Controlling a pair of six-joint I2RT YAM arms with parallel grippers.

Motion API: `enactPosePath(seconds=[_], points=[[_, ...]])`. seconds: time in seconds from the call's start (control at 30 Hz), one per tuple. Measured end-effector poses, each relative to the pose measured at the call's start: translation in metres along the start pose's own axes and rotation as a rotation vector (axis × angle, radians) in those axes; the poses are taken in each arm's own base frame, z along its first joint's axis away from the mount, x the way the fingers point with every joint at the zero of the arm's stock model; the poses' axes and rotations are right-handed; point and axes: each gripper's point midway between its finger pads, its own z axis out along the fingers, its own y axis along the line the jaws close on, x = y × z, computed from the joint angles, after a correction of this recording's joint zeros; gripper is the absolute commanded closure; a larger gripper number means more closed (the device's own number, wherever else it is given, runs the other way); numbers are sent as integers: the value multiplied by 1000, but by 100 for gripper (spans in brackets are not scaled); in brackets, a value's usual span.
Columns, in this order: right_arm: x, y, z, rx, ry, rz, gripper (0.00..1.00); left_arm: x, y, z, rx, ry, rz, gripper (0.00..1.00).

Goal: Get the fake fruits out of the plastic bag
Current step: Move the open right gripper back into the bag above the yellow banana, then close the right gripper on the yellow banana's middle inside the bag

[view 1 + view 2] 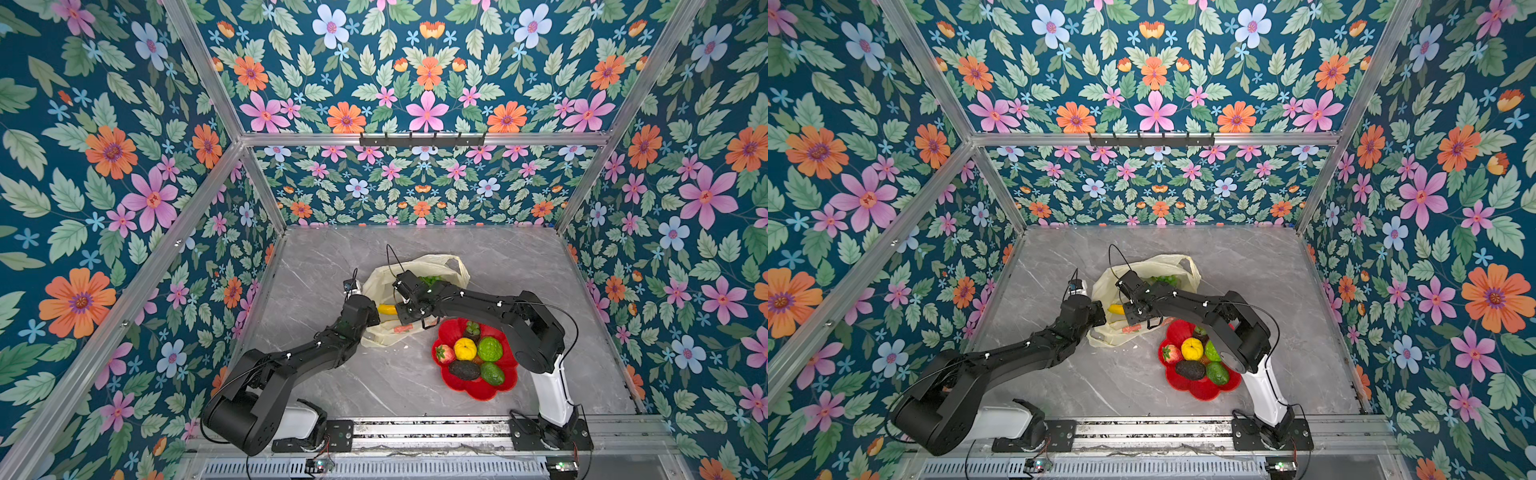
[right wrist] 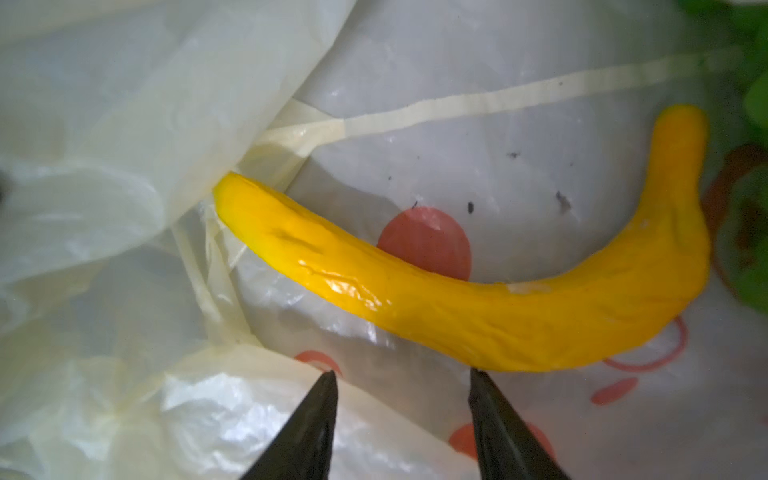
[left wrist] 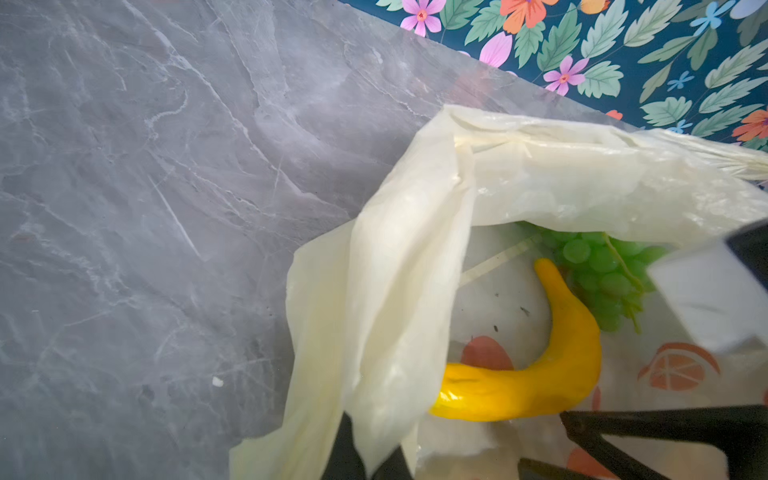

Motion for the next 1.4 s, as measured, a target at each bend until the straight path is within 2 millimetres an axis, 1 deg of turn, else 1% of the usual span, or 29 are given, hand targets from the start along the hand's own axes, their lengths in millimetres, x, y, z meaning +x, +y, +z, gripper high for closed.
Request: enactPosePath(seconds=[0.07,0.17,0.3,0.4,0.6,0.67,0.8,0.9,1.0,1.1,1.2,1.27,1.4], points=[[-8,-3,2,18,-10,6,33,0,0,0,3,1,-1,100],[-15,-12,1,42,-9,44,30,0,-1,-1,7,1,-1,100],[-22,-24,-11,83,-30,151,31,-2,-2,-2,11,-4,-2,100],[-19,-25,-19,79,-41,253,34,0,-4,-1,25,7,-2,100],[-6,-29,-10,77,-34,450,32,2,-7,-1,36,16,0,100],[-8,-28,-10,75,-43,503,31,1,-8,-2,44,14,-1,100],[-18,-24,-10,55,-78,583,29,0,-9,-2,49,13,-2,100],[-22,-24,-4,57,-81,630,28,1,-10,-2,54,17,-2,100],[-23,-30,2,86,-75,683,27,1,-10,-2,55,17,-2,100],[-23,-40,6,128,-69,727,28,1,-10,-2,55,17,-2,100],[-23,-47,10,165,-67,748,35,1,-10,-2,55,19,-2,100],[-23,-46,13,174,-60,744,40,2,-10,-2,56,22,-1,100],[-26,-45,17,182,-52,742,41,2,-10,-2,56,22,-1,100]])
